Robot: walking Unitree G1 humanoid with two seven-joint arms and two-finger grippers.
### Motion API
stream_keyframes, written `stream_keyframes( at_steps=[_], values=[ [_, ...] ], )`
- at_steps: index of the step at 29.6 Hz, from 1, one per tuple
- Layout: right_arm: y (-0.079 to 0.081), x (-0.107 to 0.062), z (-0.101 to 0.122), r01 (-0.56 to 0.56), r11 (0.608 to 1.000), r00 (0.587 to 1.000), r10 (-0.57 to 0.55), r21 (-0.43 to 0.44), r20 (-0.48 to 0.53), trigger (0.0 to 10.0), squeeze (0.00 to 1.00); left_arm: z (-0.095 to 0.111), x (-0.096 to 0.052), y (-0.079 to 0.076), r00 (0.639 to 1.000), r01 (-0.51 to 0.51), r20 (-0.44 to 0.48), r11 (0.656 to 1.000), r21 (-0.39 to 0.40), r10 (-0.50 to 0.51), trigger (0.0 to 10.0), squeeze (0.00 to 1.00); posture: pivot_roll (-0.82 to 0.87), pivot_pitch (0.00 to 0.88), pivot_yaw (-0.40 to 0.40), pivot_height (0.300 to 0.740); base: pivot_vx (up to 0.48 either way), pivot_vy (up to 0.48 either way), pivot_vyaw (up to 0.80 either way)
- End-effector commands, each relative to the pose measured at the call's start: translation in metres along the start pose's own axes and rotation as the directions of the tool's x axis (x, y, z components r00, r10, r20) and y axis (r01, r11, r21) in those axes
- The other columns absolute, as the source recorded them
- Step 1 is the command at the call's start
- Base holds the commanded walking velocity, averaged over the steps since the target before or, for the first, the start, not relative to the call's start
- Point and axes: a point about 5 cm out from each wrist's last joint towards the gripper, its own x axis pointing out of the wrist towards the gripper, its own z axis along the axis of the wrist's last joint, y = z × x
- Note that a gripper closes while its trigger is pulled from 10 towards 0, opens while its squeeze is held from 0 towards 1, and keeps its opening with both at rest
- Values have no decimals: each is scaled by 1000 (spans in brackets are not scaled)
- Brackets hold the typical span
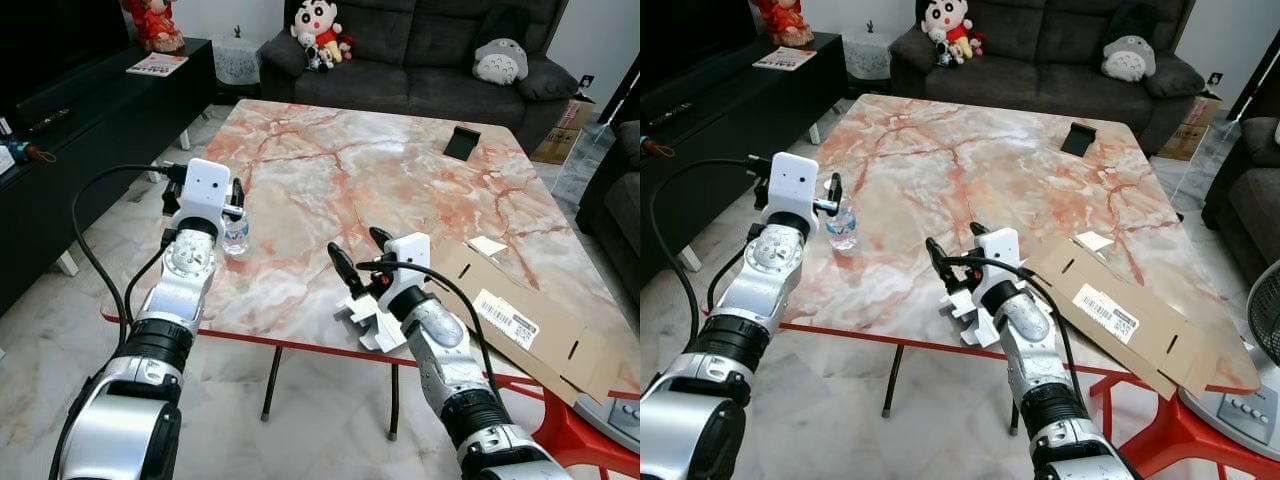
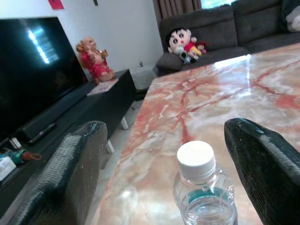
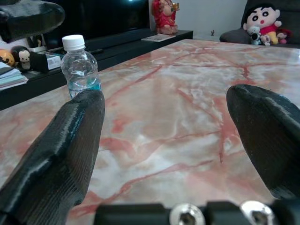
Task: Picking trash to rubbish bin
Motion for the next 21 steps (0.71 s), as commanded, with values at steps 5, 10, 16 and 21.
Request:
stream_keyframes(
  at_steps=[5,10,16,21],
  values=[
    [-2,-4,3,5,1000,1000,-5,-4,14,10000,0,12,12,2,1000,8,22,1000,-11,-8,10000,0,-23,61,-83,740,0,0,0],
    [-2,-7,2,6,1000,1000,-6,-2,10,10000,0,15,15,1,1000,12,24,1000,-16,-12,10000,0,-32,75,-81,740,0,0,0],
    [0,-16,-1,12,1000,1000,-12,1,3,10000,0,14,18,-3,1000,25,13,999,-26,-24,10000,0,-54,108,-76,740,0,0,0],
    [3,-24,-4,12,1000,1000,-12,7,-4,10000,0,11,17,-7,1000,29,1,999,-41,-29,10000,0,-72,131,-78,740,0,0,0]
  ],
)
